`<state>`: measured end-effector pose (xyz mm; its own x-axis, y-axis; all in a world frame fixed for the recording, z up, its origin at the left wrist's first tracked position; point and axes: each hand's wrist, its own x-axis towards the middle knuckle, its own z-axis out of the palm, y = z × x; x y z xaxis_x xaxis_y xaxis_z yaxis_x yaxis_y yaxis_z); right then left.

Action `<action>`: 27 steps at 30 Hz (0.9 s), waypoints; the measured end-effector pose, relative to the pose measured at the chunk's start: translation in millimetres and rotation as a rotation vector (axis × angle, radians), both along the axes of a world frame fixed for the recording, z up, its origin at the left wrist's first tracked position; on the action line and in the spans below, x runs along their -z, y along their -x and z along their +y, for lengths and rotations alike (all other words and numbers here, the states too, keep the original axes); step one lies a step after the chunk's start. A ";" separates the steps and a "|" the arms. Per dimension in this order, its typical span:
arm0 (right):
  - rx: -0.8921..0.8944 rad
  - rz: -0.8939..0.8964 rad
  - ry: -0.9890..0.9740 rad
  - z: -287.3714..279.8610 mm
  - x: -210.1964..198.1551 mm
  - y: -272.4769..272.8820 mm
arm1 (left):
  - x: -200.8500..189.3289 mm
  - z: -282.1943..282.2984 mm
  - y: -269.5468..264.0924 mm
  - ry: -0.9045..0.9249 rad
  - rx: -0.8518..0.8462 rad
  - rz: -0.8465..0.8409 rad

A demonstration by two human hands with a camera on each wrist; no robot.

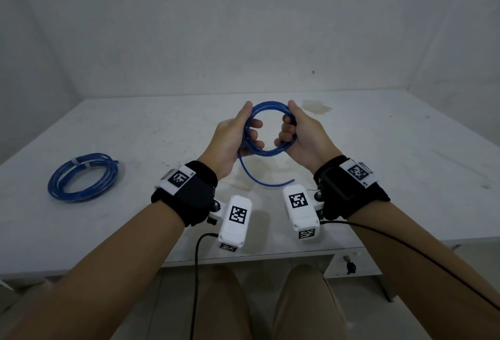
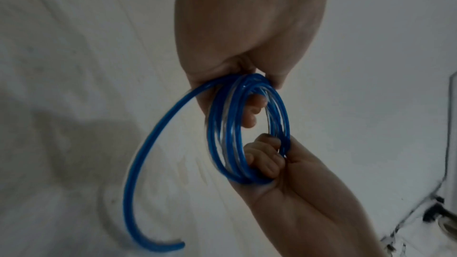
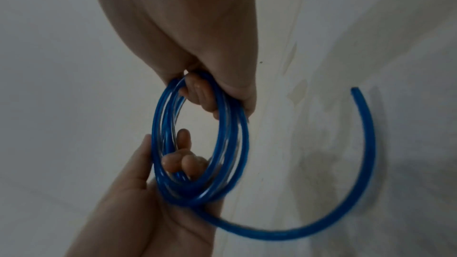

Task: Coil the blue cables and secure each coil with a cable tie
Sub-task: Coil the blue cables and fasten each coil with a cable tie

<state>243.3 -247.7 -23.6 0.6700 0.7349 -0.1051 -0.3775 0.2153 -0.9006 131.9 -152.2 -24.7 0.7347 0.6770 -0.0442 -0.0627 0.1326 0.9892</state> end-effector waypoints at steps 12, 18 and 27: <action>-0.193 -0.367 0.230 -7.6 -6.1 6.0 | -13.5 2.1 -1.3 -0.412 -0.062 0.173; -0.135 -0.369 0.231 -7.1 -8.0 7.4 | -24.6 -1.4 -8.5 -0.354 0.007 0.159; 0.083 -0.070 0.033 -2.1 1.7 8.1 | -6.7 -18.3 -10.5 0.062 -0.111 -0.023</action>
<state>235.3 -249.8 -25.3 0.7347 0.6738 -0.0792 -0.2955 0.2128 -0.9313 142.4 -170.4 -17.9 0.6569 0.7504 -0.0729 -0.1028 0.1849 0.9774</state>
